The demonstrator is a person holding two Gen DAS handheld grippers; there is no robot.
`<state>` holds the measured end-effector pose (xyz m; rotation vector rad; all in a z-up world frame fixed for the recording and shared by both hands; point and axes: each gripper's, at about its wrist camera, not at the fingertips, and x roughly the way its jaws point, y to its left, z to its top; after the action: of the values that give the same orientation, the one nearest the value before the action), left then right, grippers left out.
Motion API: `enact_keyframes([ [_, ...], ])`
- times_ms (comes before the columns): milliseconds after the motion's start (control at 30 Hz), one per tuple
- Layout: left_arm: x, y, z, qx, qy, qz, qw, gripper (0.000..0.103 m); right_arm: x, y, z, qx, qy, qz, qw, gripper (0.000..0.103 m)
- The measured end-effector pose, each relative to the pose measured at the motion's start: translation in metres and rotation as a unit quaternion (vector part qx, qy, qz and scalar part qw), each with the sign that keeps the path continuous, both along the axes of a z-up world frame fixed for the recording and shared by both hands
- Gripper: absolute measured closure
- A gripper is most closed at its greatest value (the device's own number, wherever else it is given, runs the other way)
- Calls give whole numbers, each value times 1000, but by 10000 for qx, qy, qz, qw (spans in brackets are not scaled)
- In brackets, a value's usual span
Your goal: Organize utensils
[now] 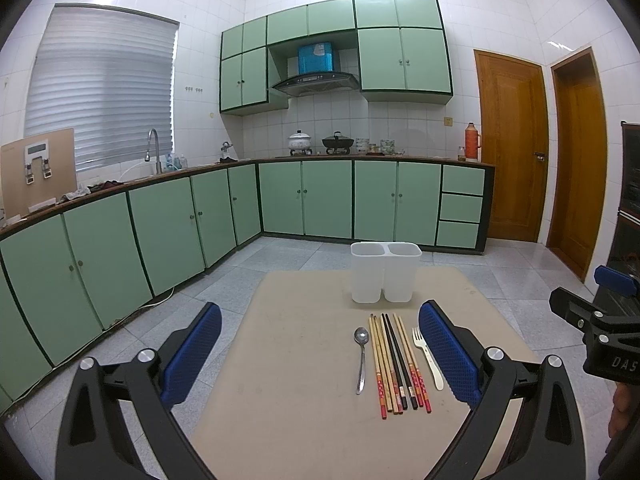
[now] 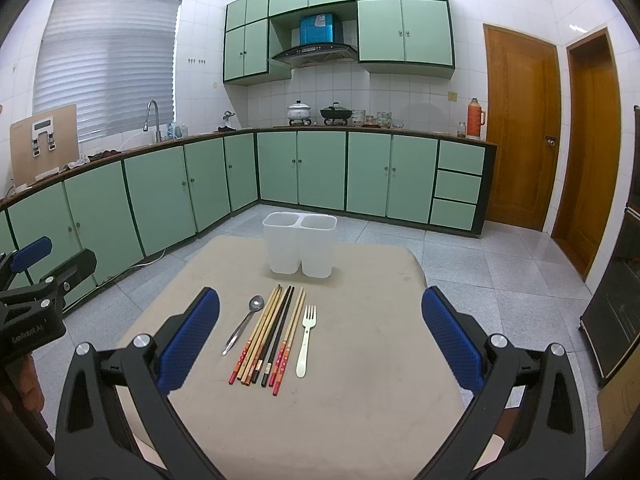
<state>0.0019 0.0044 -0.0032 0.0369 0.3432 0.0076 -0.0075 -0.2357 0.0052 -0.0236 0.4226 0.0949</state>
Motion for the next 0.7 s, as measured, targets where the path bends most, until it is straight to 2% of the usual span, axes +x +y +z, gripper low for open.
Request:
enact_keyframes([
  [700, 0, 3, -1, 8, -14, 4, 10000, 6, 1, 0, 2, -12, 1, 0, 10000, 5],
])
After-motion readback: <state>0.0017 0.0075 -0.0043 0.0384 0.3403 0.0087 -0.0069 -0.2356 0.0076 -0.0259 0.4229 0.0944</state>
